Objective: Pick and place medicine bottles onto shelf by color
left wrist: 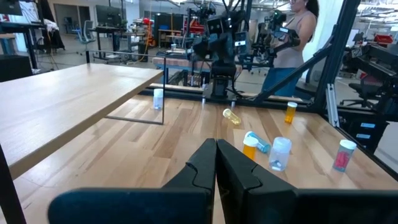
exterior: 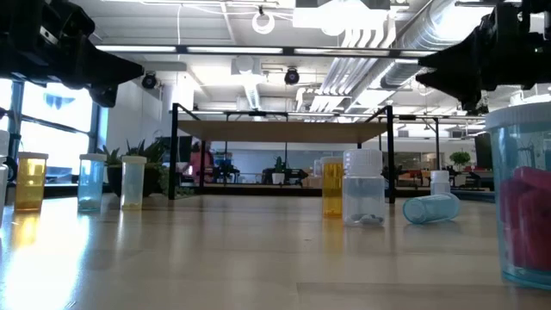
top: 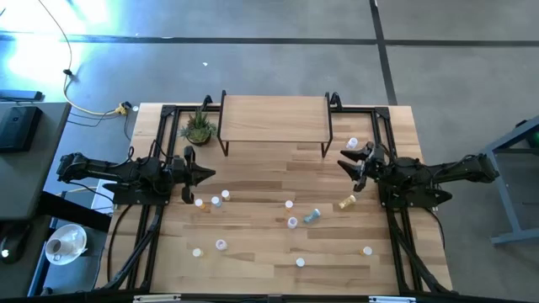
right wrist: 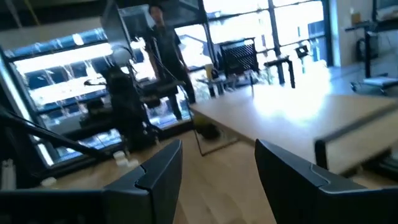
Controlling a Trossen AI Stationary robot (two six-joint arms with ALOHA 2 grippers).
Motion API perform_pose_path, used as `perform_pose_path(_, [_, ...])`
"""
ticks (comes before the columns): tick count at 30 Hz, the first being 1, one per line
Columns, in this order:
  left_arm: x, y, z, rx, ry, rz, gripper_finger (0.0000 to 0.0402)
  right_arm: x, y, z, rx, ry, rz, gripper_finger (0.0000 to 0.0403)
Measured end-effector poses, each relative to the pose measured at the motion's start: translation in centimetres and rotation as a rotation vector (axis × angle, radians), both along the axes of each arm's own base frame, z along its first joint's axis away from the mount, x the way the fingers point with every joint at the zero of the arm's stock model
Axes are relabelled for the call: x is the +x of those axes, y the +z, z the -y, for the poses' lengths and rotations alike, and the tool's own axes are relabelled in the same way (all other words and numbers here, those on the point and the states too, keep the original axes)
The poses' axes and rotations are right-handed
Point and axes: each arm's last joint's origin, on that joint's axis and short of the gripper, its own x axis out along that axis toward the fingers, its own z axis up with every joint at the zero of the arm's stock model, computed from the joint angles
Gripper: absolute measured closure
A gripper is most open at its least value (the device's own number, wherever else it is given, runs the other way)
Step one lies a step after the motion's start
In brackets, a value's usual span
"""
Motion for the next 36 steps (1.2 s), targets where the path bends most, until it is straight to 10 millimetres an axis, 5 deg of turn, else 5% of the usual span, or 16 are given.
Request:
perform_pose_path(14, [0.0, 0.0, 0.0, 0.0, 0.0, -0.003, 0.0401, 1.3, 4.5, -0.4, -0.152, 0.063, -0.081, 0.021])
perform_pose_path(36, [0.0, 0.0, 0.0, 0.0, 0.0, -0.002, 0.0401, 6.6, 0.5, -1.6, -0.112, 0.303, -0.311, 0.021])
